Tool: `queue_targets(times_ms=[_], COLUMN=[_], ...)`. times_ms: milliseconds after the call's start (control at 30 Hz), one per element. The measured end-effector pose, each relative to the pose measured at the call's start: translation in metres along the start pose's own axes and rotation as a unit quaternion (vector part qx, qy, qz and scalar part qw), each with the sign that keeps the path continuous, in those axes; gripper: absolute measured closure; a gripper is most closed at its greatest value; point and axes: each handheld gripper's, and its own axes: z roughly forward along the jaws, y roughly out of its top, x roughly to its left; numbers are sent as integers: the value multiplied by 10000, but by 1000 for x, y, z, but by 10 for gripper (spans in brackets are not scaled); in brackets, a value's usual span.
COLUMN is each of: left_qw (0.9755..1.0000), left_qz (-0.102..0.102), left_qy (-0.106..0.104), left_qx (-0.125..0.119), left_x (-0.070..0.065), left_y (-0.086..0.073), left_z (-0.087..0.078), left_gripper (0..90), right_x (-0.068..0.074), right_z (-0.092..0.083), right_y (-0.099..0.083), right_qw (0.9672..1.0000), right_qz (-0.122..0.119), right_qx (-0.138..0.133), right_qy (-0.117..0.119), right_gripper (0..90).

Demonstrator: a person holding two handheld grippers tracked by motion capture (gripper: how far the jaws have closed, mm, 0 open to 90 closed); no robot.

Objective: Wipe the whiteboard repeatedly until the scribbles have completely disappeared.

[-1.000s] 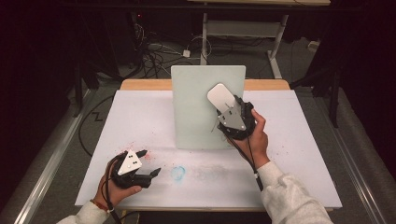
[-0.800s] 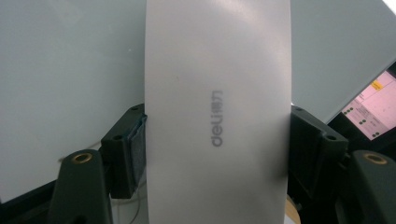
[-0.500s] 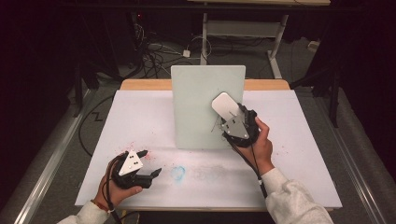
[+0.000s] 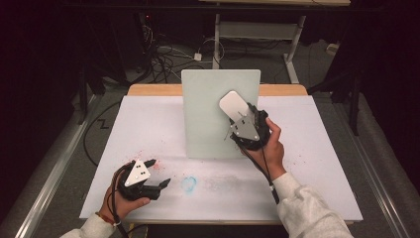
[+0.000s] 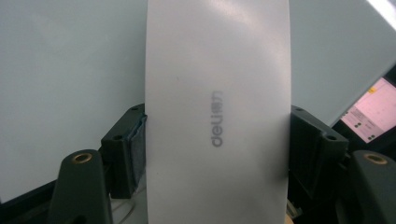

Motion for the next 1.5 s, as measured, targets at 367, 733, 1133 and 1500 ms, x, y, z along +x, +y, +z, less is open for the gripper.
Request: queue_targets(times_ms=[367,733,1133,1500], left_qw=[10000,10000,10000,10000], left_qz=[-12,8,-7,-11], left_qy=[0,2,-6,13], left_qx=[22,22,32,8], left_x=[0,-1,0,0], left_y=[1,1,1,0], left_z=[2,3,4,1], left_gripper=[204,204,204,204], right_x=[-12,30,0,17], right_z=[-12,-11,-5,-6], right_y=[-38,-44,-21,-26], right_qw=[9993,9991,9999,9995], right_qz=[288,-271,117,-124], right_qx=[218,289,125,281], right_qy=[-131,173,4,44], right_gripper=[308,308,308,308])
